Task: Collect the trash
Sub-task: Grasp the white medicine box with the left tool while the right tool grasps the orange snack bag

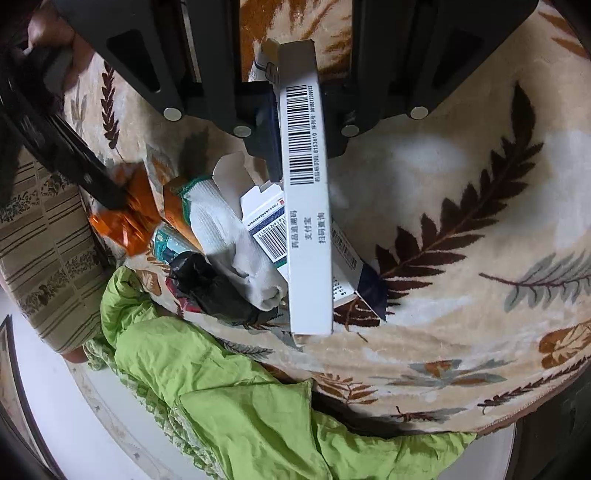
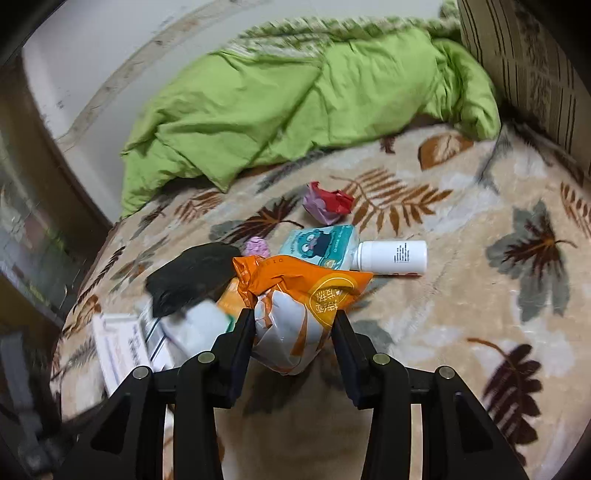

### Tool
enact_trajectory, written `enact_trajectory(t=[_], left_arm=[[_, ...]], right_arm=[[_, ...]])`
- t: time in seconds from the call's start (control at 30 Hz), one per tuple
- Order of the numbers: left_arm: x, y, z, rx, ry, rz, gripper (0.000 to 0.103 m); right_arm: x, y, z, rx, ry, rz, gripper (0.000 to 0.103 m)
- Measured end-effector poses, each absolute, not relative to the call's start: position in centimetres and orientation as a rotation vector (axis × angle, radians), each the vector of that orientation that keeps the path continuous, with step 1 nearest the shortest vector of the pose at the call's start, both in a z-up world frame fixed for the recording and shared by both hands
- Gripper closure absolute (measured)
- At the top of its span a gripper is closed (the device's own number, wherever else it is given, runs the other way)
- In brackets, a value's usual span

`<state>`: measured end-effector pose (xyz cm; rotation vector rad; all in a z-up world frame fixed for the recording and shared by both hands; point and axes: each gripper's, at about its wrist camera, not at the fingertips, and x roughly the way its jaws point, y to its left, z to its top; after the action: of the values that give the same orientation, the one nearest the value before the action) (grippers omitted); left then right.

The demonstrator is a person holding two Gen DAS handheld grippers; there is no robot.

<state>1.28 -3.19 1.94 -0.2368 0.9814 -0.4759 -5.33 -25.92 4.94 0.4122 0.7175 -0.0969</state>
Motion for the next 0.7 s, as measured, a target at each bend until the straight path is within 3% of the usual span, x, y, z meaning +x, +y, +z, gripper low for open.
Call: enact_trajectory(t=[0.23, 0.7], left_arm=[[-0.8, -3.3, 3.4, -0.185, 0.924, -0.457, 0.089], [-13.0, -0.7, 7.4, -0.024, 0.778, -0.481, 0.089]], right_arm=[[-10.1, -23.1, 7.0, 0.317, 0.658, -0.021, 0.058], [-17.7, -21.4, 7.8, 0.251, 0.633, -0.009, 0.058]])
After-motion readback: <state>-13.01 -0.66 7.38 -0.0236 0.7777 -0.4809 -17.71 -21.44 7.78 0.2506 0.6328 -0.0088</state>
